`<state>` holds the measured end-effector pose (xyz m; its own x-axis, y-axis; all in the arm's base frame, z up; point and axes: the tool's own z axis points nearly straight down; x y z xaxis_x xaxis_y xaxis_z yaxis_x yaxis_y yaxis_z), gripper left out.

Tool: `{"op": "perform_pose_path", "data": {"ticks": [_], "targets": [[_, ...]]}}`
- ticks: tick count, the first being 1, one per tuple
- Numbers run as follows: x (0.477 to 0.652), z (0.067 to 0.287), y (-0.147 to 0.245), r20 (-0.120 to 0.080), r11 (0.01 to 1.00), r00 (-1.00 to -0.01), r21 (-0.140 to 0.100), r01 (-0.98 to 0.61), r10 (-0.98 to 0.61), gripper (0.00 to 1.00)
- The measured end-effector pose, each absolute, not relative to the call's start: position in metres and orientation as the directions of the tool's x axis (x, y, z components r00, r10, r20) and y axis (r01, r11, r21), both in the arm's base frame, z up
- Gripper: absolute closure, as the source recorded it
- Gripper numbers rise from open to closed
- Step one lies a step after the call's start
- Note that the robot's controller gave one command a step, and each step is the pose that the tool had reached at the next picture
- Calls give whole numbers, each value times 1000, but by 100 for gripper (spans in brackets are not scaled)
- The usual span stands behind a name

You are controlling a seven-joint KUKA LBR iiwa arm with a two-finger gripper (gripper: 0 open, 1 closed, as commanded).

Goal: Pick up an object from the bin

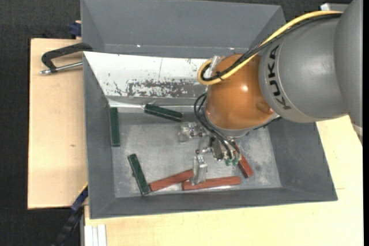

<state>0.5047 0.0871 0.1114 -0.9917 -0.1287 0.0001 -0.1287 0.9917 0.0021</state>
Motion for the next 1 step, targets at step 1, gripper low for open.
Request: {"op": "perform_pose_path", "data": {"ticks": [1], "targets": [[500, 110, 62, 0, 941, -941, -1, -337, -337, 0]]}}
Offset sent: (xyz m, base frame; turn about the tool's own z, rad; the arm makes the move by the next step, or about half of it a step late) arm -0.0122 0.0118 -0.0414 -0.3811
